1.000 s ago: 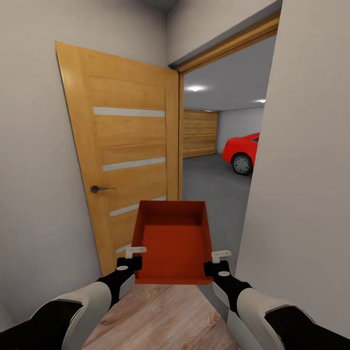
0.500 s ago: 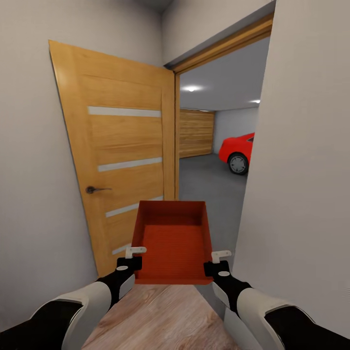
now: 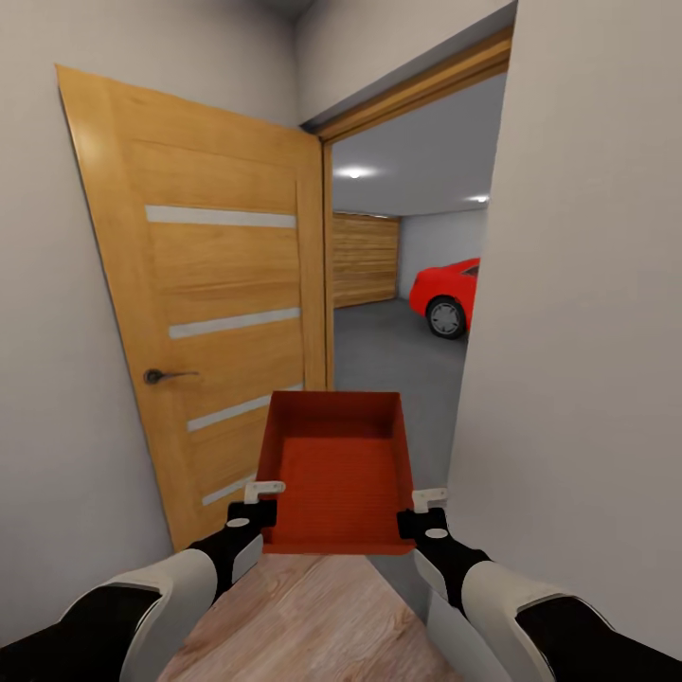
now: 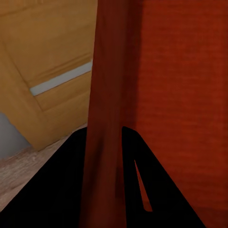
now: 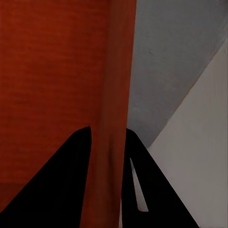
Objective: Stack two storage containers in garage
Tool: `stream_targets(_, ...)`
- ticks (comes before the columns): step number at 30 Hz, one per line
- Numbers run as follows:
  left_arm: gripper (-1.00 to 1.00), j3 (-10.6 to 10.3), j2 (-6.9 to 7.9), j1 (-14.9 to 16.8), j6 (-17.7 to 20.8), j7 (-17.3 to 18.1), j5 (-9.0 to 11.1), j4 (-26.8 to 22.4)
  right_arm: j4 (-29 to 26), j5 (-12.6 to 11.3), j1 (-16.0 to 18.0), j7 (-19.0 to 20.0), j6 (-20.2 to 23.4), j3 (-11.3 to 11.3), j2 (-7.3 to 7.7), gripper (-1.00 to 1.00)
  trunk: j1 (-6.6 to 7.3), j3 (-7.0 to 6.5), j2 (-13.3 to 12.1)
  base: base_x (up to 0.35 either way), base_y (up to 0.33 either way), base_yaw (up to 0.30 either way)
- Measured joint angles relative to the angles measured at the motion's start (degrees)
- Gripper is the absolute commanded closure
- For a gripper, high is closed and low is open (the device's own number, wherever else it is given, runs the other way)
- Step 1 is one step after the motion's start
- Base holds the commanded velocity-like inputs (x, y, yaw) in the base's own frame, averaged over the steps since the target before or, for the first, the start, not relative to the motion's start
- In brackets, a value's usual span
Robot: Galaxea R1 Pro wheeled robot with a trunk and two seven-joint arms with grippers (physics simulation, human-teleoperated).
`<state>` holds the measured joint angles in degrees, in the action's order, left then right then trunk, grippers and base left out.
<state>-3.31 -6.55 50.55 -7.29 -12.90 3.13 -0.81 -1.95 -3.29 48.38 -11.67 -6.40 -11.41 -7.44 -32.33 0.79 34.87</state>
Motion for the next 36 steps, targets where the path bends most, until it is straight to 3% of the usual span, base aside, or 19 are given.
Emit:
stream_targets(10, 1.0, 0.0, 0.11, 0.0, -0.1, 0.2, 0.0, 0.0, 0.0, -0.1, 0.0, -0.1, -0.1, -0.1, -0.09, 1.0, 0.0, 0.0, 0.0, 0.242, 0.211, -0.045)
stream_targets(36, 1.0, -0.1, -0.02, 0.0, 0.0, 0.0, 0.0, -0.1, 0.0, 0.0, 0.0, 0.0, -0.1, 0.0, 0.01, 1.0, 0.0, 0.0, 0.0, 0.246, 0.215, -0.241)
